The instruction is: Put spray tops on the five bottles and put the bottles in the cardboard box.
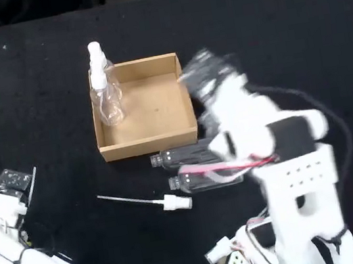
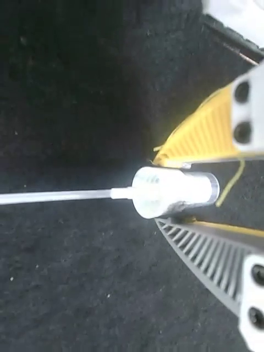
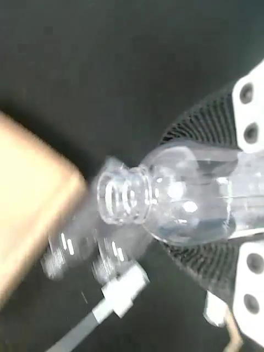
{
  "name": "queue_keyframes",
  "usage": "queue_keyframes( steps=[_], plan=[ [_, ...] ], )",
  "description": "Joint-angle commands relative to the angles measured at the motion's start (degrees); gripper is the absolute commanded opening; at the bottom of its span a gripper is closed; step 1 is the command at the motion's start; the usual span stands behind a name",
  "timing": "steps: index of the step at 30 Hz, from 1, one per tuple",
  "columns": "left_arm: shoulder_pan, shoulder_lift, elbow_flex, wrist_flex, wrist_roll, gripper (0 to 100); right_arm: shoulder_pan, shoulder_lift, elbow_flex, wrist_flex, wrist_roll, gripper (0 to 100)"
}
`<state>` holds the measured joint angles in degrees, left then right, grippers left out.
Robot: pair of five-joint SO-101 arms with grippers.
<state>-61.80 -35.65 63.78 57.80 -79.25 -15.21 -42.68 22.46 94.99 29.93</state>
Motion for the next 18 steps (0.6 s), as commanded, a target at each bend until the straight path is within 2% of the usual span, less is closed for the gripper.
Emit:
queue_keyframes(
  steps=[1, 4, 6, 11, 14, 18],
  plan=[
    [0.31, 5.19, -6.46, -0.18, 0.79, 22, -9.23, -4.53, 4.7, -4.75, -1.14, 1.0],
    [0.31, 6.59, -8.75, 0.0, 0.97, 30, -15.38, -7.96, 11.12, -8.88, -1.14, 1.0],
    [-0.4, 6.42, -10.51, 1.23, 2.73, 31, -18.99, -10.07, 15.43, -11.6, -1.49, 1.0],
    [-2.59, 5.27, -19.12, 12.04, 10.02, 31, -23.82, -13.05, 24.75, -20.13, -6.95, 1.1],
    [-4.18, 5.71, -21.67, 18.99, 19.96, 31, -24.79, -13.32, 28.88, -22.95, -8.44, 1.1],
    [-4.7, 5.8, -21.23, 19.25, 43.87, 31, -24.79, -13.49, 34.33, -27.87, -10.37, 1.1]
  ],
)
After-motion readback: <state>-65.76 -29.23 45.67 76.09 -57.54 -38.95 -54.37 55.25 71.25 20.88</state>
